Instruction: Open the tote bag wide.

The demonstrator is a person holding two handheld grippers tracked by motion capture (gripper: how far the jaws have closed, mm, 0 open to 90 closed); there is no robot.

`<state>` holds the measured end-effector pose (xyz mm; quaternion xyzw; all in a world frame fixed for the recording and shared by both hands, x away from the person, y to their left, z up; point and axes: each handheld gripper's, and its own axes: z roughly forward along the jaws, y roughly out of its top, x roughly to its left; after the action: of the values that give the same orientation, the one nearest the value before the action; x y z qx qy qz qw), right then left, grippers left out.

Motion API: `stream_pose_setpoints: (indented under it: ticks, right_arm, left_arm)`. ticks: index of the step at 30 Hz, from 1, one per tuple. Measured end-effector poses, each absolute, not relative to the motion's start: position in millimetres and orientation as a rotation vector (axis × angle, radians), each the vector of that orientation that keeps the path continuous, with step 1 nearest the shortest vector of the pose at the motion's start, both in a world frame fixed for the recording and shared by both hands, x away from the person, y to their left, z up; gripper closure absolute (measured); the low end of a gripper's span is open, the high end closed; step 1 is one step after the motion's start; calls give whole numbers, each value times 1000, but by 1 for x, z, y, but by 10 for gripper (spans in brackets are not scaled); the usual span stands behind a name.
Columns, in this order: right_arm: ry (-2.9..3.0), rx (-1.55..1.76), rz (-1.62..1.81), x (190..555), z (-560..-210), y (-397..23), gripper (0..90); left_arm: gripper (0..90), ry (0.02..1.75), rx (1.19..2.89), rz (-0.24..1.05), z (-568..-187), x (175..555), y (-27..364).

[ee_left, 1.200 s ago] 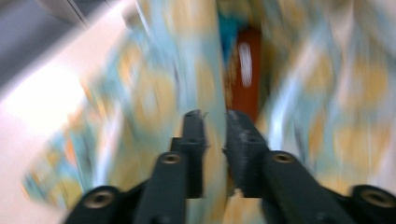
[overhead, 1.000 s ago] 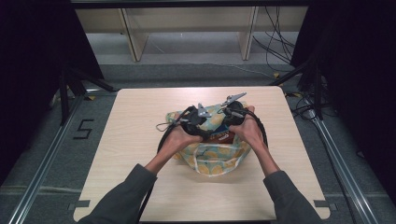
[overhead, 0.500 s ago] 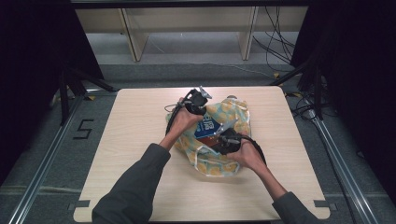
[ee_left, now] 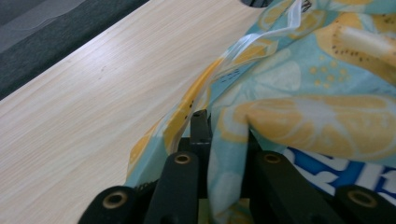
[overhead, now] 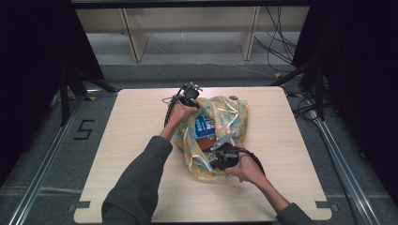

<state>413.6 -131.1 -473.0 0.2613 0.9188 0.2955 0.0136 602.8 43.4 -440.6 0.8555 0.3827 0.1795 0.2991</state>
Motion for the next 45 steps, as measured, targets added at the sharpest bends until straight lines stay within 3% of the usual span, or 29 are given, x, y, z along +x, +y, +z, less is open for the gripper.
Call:
stream_pose_setpoints:
  ticks: [4, 6, 9, 13, 18, 23, 28, 29, 32, 36, 45]
  right_arm:
    - [2614, 812, 1038, 433, -433, -140, 900]
    - [2561, 844, 1032, 450, -421, -140, 900]
    - [2554, 898, 939, 469, -424, -135, 900]
    - [2522, 902, 787, 488, -430, -142, 900]
    - [2388, 1146, 644, 520, -437, -199, 900]
    - [2369, 1237, 642, 529, -452, -225, 900]
    - [2375, 1233, 725, 517, -447, -229, 900]
    - [2355, 1199, 879, 508, -438, -225, 895]
    - [2370, 1125, 958, 496, -425, -214, 887]
    - [2418, 1013, 972, 485, -415, -196, 887]
    - [2483, 968, 1011, 479, -415, -174, 883]
  left_arm:
    - [699, 966, 2284, 471, -433, 595, 37]
    - [687, 941, 2271, 452, -428, 590, 36]
    - [696, 930, 2270, 454, -424, 588, 37]
    - [773, 915, 2276, 451, -422, 586, 42]
    - [807, 927, 2258, 420, -425, 586, 46]
    - [798, 924, 2262, 424, -429, 587, 43]
    - [666, 980, 2213, 351, -426, 588, 51]
    - [542, 987, 2190, 292, -421, 585, 54]
    - [444, 967, 2173, 296, -409, 574, 55]
    - [360, 931, 2164, 299, -392, 555, 57]
    - [294, 920, 2112, 232, -373, 525, 79]
